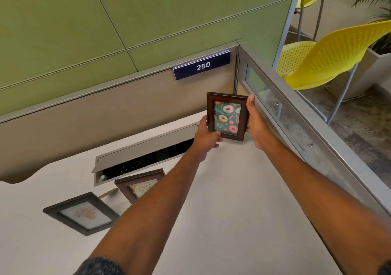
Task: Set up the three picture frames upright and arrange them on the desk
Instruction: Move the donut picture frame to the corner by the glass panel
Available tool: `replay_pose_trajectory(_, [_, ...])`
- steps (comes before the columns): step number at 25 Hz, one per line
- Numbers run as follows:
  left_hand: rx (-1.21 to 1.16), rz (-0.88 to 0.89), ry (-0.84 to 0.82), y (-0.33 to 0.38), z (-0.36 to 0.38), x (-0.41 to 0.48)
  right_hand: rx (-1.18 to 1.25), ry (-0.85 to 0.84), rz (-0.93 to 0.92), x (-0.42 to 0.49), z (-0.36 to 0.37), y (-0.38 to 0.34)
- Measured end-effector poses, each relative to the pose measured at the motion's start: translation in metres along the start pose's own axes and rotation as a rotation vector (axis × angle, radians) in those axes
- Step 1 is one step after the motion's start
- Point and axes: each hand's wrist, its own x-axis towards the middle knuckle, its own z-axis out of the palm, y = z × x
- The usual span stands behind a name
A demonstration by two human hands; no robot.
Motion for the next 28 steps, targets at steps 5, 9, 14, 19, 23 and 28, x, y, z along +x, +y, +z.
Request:
replay_pose_trajectory(5, [0.053,-0.015,0.0,0.018,0.001,0.052,-0.012,0.014,-0.019,0.046,0.004,-0.012])
replay_pose_trajectory(9, [0.095,-0.034,0.017,0.025,0.001,0.082,0.022,0.028,-0.011,0.074,0.003,-0.009])
replay_pose_trajectory(14, [0.168,-0.036,0.039,0.023,0.002,0.102,0.046,0.032,0.041,0.094,0.001,-0.005])
replay_pose_trajectory(19, [0.174,-0.028,0.055,0.018,0.001,0.109,0.025,0.006,0.063,0.101,0.001,-0.004])
replay_pose_trajectory(23, [0.191,-0.012,0.059,0.013,0.004,0.111,0.025,-0.009,0.08,0.102,0.001,-0.003])
replay_pose_trajectory(28, [0.194,0.016,0.078,0.009,0.004,0.115,0.009,0.014,0.094,0.105,0.001,-0.001])
